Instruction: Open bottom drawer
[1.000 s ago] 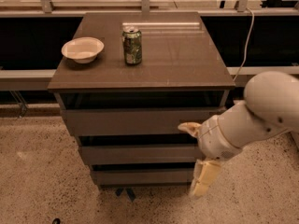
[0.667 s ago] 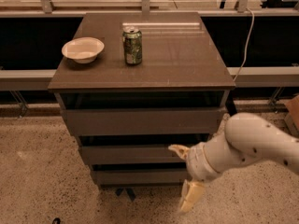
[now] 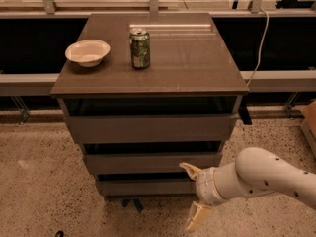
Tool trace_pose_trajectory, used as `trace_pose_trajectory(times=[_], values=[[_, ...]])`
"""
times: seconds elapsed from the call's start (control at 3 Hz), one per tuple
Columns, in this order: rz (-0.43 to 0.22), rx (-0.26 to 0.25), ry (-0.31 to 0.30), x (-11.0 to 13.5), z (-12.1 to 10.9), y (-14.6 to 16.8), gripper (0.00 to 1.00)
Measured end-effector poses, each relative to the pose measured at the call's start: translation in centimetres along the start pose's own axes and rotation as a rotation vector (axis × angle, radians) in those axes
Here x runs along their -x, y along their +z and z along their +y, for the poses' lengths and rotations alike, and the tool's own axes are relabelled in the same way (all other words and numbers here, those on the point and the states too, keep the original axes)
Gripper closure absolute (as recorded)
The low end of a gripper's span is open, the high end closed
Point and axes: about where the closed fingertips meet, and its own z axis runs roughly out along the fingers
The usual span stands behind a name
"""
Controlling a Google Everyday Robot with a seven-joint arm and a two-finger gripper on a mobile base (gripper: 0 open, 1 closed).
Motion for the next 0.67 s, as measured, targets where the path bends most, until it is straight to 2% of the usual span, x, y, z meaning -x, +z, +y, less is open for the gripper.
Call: trace_pose_trajectory(times=[0.33, 0.67], values=[[-0.001, 0.009, 0.001, 0.0, 0.2, 0.1, 0.0], [-0.003, -0.004, 0.034, -1.9, -0.9, 3.2, 0.0]])
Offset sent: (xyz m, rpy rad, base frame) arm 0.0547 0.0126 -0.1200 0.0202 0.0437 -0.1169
